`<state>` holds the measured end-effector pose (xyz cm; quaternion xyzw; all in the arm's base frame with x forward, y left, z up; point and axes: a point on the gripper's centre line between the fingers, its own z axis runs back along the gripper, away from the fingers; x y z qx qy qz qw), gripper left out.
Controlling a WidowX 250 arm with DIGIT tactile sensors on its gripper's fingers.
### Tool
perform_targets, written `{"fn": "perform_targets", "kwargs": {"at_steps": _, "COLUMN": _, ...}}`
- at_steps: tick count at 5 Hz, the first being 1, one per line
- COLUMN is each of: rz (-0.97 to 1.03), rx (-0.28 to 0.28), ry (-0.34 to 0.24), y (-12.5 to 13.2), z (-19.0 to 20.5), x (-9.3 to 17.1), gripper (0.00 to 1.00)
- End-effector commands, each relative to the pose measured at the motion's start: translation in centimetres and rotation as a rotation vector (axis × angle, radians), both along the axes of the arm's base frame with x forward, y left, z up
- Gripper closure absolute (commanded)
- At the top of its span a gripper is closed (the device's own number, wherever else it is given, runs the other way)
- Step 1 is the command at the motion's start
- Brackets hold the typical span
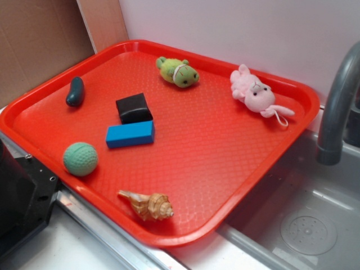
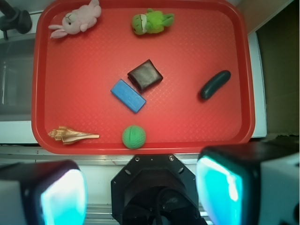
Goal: Grab the green animal.
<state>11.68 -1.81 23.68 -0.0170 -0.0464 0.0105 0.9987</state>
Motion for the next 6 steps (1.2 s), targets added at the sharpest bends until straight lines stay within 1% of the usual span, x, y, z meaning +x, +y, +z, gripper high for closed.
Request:
{"fn": "perform_targets", "kwargs": {"at_steps": 1, "rz": 0.000, "rx": 0.000, "ry": 0.000, "y": 0.0, "z": 0.0, "x": 0.0, "gripper": 0.00}}
{"fn": "perform_targets", "kwargs": {"at_steps": 2, "rz": -0.250, "rx": -0.014, "ry": 0.039, "y": 1.6, "z": -2.9, "x": 3.7, "gripper": 0.00}}
{"fn": "perform_targets", "kwargs": {"at_steps": 3, "rz": -0.464, "rx": 0.046, "ry": 0.002, "y": 1.6, "z": -5.7, "x": 6.3, "gripper": 0.00}}
{"fn": "perform_targets", "kwargs": {"at_steps": 6, "rz": -0.464, "rx": 0.046, "ry": 0.002, "y": 1.6, "z": -5.7, "x": 6.3, "gripper": 0.00}}
